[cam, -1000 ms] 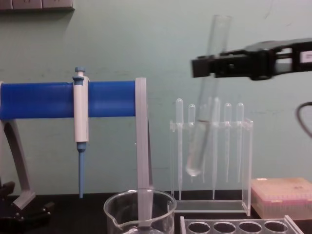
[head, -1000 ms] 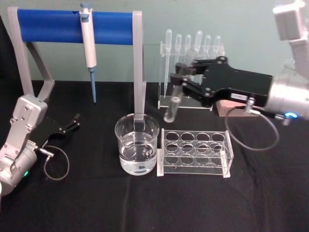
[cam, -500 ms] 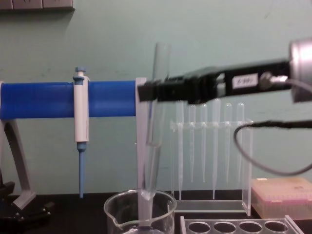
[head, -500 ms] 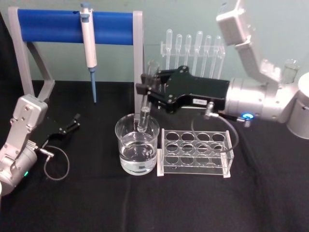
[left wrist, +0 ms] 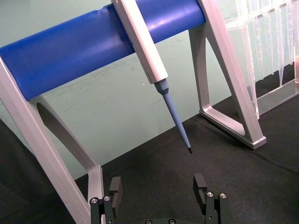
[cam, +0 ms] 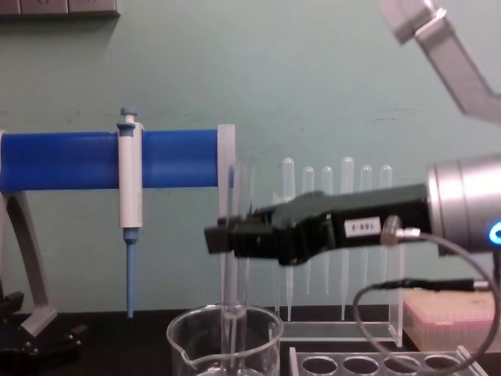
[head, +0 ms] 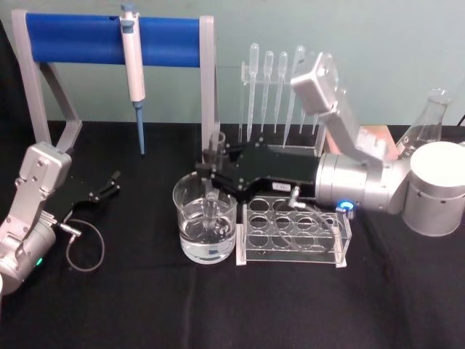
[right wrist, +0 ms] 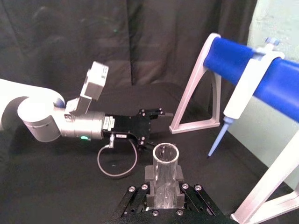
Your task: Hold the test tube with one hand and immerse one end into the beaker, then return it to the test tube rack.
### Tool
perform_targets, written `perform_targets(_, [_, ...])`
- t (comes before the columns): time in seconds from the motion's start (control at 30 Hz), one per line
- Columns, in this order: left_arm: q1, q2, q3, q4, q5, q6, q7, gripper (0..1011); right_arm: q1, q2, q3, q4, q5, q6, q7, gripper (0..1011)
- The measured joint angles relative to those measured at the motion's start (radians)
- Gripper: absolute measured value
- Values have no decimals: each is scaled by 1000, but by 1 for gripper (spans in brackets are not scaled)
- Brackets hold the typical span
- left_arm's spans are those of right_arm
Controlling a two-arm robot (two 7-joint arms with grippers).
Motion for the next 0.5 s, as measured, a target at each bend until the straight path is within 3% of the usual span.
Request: perform_targets(0.5, [0, 0, 0, 0, 0, 0, 0, 1000, -24, -37, -11, 79, -73, -60, 18, 224])
